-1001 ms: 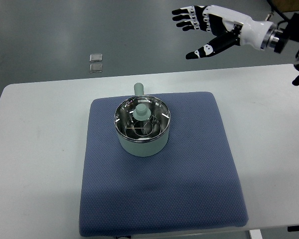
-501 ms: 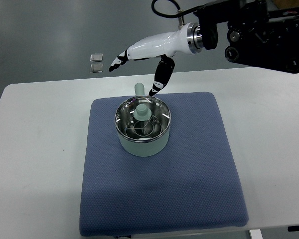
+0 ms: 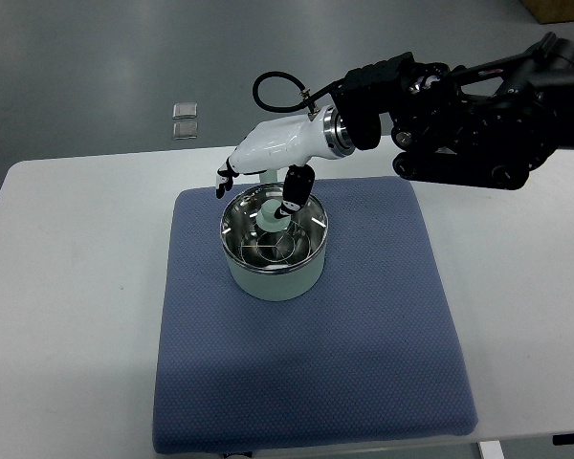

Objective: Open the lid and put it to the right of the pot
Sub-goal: 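Lower the right hand and close its fingers around the green lid knob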

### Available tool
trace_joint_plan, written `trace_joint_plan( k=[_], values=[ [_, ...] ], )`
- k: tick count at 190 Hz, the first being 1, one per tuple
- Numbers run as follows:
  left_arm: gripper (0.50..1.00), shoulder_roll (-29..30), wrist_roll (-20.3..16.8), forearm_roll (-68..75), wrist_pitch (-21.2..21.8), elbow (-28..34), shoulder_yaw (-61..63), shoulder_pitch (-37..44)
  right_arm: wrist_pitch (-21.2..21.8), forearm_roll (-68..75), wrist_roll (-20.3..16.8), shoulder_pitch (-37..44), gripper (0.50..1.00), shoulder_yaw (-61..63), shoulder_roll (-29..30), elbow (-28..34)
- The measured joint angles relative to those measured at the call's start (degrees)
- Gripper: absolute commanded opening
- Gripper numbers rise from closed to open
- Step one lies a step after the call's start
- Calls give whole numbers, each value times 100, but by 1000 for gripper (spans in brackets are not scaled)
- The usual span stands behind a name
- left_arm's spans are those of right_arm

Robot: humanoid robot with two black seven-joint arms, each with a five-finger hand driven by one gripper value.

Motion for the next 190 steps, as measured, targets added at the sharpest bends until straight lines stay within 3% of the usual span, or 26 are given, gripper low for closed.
trace_joint_plan(
  k=[29,119,190],
  values=[
    [1000,0,0,0,0,0,0,0,-89,-103,-30,-121,689,-69,1,-29],
    [1000,0,-3,0,0,0,0,0,-428,-276,-145,-371,680,-85,17,-173],
    [1000,0,-3,0,-2,0,0,0,-436,-474,-195,-423,678,-133,-5,-217]
  ],
)
